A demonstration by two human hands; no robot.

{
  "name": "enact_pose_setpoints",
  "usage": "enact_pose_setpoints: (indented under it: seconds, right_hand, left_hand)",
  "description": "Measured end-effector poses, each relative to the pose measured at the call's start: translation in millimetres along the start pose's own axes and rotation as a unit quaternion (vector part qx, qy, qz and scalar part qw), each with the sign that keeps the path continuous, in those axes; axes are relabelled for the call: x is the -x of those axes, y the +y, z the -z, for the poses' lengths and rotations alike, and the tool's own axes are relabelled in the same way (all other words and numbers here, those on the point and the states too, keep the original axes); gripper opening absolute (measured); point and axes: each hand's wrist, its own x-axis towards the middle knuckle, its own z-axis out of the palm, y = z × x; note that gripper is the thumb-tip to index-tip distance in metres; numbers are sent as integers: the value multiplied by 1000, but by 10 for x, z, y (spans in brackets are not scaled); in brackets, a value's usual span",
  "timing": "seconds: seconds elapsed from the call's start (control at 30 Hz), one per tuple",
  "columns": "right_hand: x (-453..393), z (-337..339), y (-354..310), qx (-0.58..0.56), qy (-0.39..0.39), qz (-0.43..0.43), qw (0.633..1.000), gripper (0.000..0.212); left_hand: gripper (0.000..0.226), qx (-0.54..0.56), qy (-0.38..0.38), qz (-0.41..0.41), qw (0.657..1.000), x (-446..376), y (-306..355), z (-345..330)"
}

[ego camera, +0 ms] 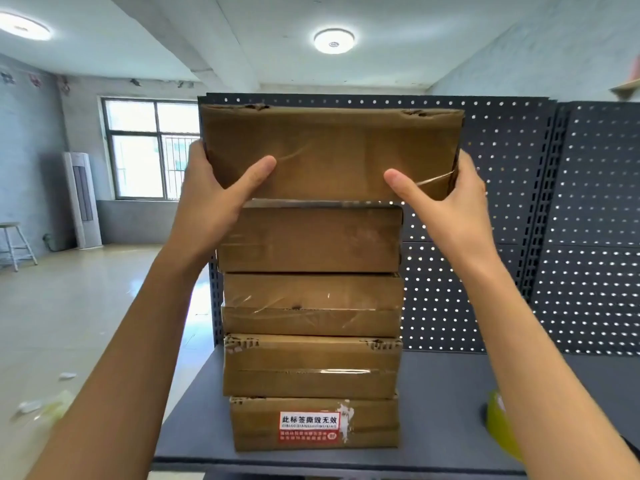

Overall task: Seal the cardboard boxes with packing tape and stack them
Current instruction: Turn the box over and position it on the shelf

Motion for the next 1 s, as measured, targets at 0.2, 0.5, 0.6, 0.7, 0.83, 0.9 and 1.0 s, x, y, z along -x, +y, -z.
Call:
enact_pose_setpoints:
  seconds: [0.2,0.5,0.6,0.7,0.83,0.9,1.0]
  right_hand:
    - [522,326,42,-18,27,10,999,64]
    - [779,626,-13,-38,53,27,997,70]
    - [857,750,10,-38,64,29,997,71]
    - [929,906,69,-31,76,19,996,76]
    - [983,1188,191,-37,92,12,995,71]
    - [975,1359,272,-41,98,12,994,66]
    - [929,1637,444,-52,106,13,993,68]
  left_hand:
    - [65,46,23,-26,998,574,31,-53]
    - [81,65,17,-68,995,875,201,-100]
    - [80,75,10,-73,994,949,206,-164]
    - [81,77,-5,-77,994,1036,224,-298]
    - [79,83,-12,-86,993,1160,330,-559]
    - [79,84,-16,-90,992,1223,418,-727]
    - [77,91,-30,-92,991,1321,551,-997]
